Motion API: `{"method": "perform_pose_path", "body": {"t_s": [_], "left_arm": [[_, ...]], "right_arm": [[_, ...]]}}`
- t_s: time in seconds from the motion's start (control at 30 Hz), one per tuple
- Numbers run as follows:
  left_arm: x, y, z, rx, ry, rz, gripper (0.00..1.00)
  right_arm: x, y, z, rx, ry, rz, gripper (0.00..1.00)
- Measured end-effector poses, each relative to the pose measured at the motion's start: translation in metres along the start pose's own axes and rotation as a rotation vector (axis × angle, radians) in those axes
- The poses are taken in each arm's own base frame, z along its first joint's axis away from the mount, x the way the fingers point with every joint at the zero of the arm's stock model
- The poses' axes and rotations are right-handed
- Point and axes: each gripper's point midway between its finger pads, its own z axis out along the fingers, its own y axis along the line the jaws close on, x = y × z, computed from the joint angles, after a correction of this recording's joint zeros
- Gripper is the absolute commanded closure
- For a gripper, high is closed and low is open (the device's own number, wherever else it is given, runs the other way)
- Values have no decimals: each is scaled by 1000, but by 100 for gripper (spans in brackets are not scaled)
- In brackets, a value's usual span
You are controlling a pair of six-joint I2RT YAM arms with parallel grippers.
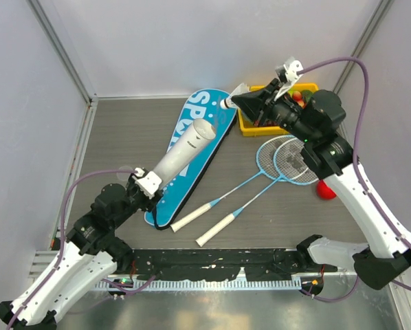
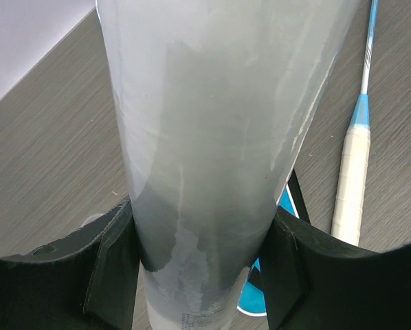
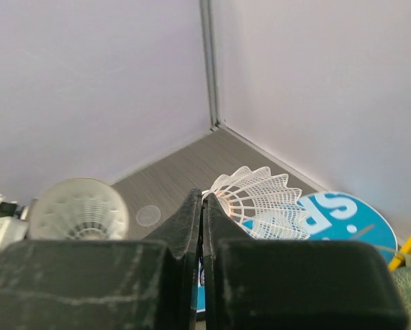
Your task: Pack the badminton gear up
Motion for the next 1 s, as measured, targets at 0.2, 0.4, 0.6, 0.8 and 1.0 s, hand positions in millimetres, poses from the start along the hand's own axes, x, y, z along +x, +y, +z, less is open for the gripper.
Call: {"method": "perform_pose_path", "body": {"t_s": [0.2,0.4,0.6,0.8,1.0], "left_arm": [[2,-2,2,10,12,1,83],[3,-3,2,18,13,1,83],[8,-5,2,25,38,-2,83],[9,-5,2,24,40,-3,83],[8,-7,3,35,36,5,84]], "right_arm": [[-24,40,-17,-102,-59,-36,95],[-8,64,-10,-184,-12,-12,95],[8,89,1,-270,36,11,95],[17,105,1,-318,73,27,95],[20,110,-1,-327,91,36,95]]}}
